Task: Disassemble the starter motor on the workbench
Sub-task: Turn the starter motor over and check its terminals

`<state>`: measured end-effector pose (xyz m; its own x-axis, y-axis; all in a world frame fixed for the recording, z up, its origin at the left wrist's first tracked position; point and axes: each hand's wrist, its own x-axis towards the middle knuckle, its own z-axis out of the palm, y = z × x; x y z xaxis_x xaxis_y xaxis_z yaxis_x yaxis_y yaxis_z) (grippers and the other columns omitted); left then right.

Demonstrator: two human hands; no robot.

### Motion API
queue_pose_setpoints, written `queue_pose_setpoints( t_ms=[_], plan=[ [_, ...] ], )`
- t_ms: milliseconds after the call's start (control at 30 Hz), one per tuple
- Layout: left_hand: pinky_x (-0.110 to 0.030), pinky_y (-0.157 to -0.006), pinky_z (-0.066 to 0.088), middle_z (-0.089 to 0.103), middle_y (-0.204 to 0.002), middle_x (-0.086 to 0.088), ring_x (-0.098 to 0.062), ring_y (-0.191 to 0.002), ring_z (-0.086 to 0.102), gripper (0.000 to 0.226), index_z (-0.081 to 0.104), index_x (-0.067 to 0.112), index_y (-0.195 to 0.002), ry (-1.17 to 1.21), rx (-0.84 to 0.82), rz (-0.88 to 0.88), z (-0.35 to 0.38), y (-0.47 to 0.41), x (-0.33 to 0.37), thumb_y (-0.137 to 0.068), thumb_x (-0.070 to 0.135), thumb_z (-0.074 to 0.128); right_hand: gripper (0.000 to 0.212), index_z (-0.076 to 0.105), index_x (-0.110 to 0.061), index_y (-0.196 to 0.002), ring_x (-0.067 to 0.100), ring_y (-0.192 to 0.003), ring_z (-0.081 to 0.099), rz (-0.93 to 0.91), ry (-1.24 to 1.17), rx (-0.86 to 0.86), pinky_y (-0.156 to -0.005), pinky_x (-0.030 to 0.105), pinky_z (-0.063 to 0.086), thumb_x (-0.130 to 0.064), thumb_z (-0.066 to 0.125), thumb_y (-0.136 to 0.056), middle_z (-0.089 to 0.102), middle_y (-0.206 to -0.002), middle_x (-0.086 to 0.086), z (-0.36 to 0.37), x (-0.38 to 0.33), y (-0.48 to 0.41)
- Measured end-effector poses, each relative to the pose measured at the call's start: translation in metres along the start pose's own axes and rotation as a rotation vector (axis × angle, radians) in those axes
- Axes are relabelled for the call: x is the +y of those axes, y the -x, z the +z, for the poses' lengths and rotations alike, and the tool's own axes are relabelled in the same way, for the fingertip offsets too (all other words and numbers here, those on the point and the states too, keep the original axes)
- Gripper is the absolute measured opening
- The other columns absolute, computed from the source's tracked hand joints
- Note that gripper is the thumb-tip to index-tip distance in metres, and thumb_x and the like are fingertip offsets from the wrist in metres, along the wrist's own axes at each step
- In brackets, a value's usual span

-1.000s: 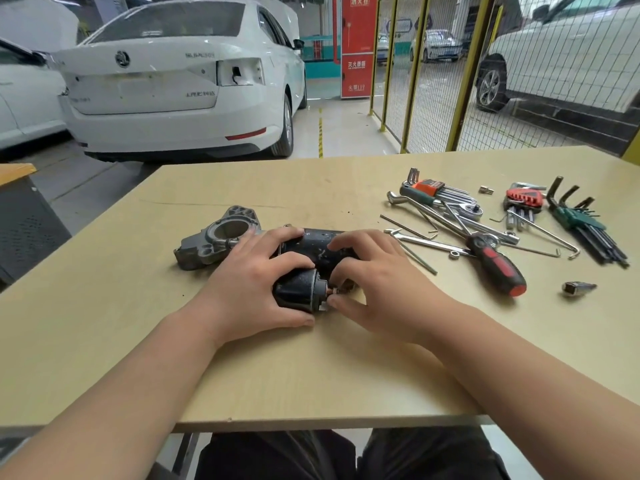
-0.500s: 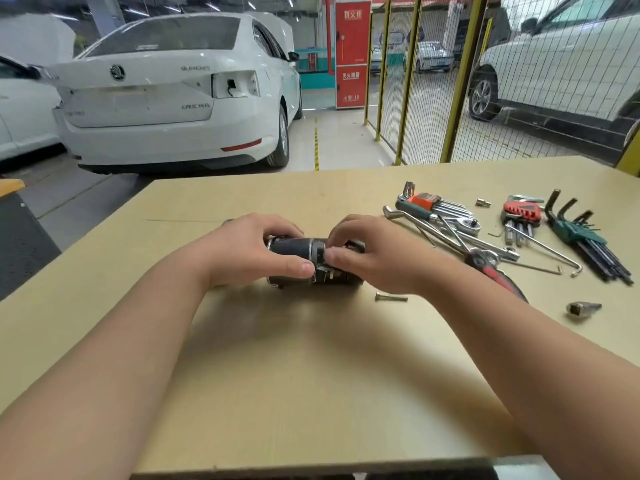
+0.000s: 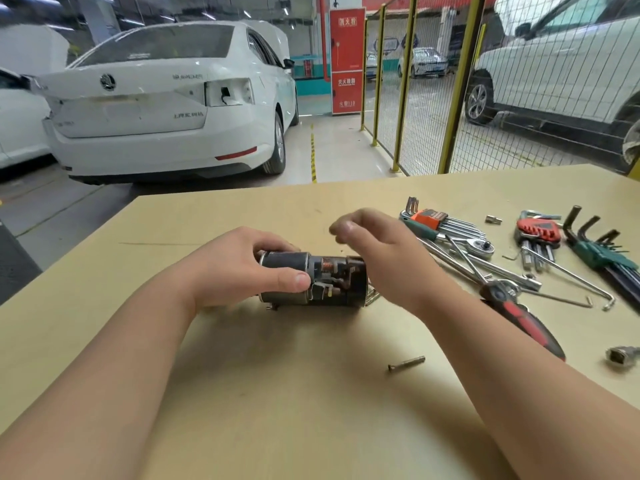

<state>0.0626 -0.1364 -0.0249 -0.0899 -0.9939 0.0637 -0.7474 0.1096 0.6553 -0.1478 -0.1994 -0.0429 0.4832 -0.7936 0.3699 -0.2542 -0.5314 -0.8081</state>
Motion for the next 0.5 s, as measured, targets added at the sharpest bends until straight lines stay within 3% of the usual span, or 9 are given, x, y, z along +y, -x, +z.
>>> queue_pose_setpoints(
  t_ms=[133,200,400,500],
  plan=[
    [-0.034,-0.070,0.051,0.071,-0.088,-0.003,-0.022,-0.080,0.065,0.050,0.071,0.043,-0.089,-0.031,-0.017,-0.044,-0.006,-0.007,0.008,-0.051,0.075,0.063,0.029,0.065,-0.019,-0.095,0.010,-0.090,0.054,-0.025,0.286,-0.138,-0.075,0.026,0.043,-0.038,0.044,-0.095,0.060,-0.100,-0.003,0.002,0.005,0.000],
    [-0.033,-0.072,0.047,0.070,-0.089,-0.004,-0.023,-0.083,0.063,0.055,0.072,0.039,-0.087,-0.066,-0.013,-0.060,-0.009,-0.012,0.010,-0.052,0.079,0.059,0.031,0.067,-0.016,-0.092,0.013,-0.091,0.054,-0.037,0.307,-0.151,-0.079,0.030,0.043,-0.038,0.045,-0.095,0.059,-0.100,-0.001,0.004,0.009,-0.001],
    [-0.033,-0.075,0.046,0.070,-0.089,0.006,-0.016,-0.089,0.062,0.063,0.073,0.044,-0.084,-0.105,-0.012,-0.127,-0.012,-0.025,0.013,-0.047,0.091,0.052,0.032,0.063,-0.014,-0.087,0.009,-0.082,0.051,-0.057,0.181,0.049,-0.071,0.021,0.038,-0.041,0.047,-0.094,0.060,-0.091,-0.002,0.014,0.028,-0.002],
    [-0.031,-0.070,0.046,0.070,-0.084,0.012,-0.009,-0.082,0.062,0.054,0.070,0.051,-0.076,-0.125,-0.031,-0.133,-0.014,-0.029,0.014,-0.048,0.093,0.049,0.015,0.052,-0.026,-0.094,0.001,-0.084,0.053,-0.079,0.131,0.119,-0.068,0.009,0.038,-0.041,0.049,-0.092,0.057,-0.098,-0.007,0.017,0.035,-0.002]
  ],
)
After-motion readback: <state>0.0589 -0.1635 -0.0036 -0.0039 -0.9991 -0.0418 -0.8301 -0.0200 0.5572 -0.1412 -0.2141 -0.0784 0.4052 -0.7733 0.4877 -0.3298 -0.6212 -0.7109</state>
